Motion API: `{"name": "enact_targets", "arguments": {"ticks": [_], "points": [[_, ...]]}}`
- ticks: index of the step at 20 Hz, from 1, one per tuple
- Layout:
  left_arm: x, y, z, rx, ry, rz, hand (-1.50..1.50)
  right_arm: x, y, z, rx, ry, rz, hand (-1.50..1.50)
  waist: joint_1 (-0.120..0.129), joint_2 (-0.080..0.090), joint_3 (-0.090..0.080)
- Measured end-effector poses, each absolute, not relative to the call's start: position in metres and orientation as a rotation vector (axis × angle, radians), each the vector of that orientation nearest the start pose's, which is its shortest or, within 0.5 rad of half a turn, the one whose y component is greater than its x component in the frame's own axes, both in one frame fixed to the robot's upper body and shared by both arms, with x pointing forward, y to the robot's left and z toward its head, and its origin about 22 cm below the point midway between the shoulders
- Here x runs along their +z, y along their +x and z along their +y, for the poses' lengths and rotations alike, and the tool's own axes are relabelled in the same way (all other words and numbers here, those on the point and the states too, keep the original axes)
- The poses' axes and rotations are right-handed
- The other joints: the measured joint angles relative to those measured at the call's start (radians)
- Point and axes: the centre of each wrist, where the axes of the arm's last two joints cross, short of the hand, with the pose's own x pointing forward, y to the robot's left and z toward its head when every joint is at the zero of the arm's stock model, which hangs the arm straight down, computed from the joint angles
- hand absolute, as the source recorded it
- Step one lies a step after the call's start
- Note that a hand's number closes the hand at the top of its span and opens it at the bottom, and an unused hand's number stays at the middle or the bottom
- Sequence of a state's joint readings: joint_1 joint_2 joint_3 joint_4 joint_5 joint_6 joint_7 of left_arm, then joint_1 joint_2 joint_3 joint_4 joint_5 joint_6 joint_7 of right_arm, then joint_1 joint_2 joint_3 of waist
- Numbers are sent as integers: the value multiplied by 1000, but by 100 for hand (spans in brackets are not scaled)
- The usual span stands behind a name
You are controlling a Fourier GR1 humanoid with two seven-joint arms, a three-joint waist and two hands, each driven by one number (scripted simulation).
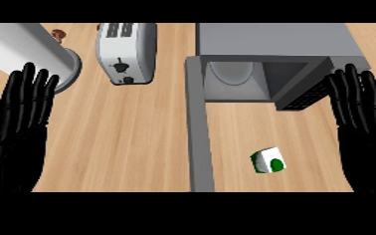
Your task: Pick up the milk, place it into the microwave and close the microwave
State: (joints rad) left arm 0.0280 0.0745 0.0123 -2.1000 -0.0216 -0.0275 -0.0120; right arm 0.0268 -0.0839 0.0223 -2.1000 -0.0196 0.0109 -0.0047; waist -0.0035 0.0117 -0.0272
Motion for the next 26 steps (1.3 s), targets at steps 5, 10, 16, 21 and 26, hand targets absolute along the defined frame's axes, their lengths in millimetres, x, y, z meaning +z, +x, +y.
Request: {"name": "enact_targets", "arguments": {"ticks": [5,10,16,21,26], "points": [[122,209,251,-93,44,-2052,-150,126,174,-242,147,-8,-2070,-150,-3,-10,19],[111,200,251,83,-65,-1975,-150,115,141,-245,190,89,-1973,-150,-6,-15,25],[87,181,248,165,-122,-1924,-150,103,110,-245,200,121,-1917,-150,-4,-15,26],[76,159,245,175,-138,-1915,-150,76,102,-249,189,110,-1887,-150,0,-15,27],[63,141,244,181,-144,-1912,-150,53,101,-252,178,102,-1849,-150,3,-14,27]]}}
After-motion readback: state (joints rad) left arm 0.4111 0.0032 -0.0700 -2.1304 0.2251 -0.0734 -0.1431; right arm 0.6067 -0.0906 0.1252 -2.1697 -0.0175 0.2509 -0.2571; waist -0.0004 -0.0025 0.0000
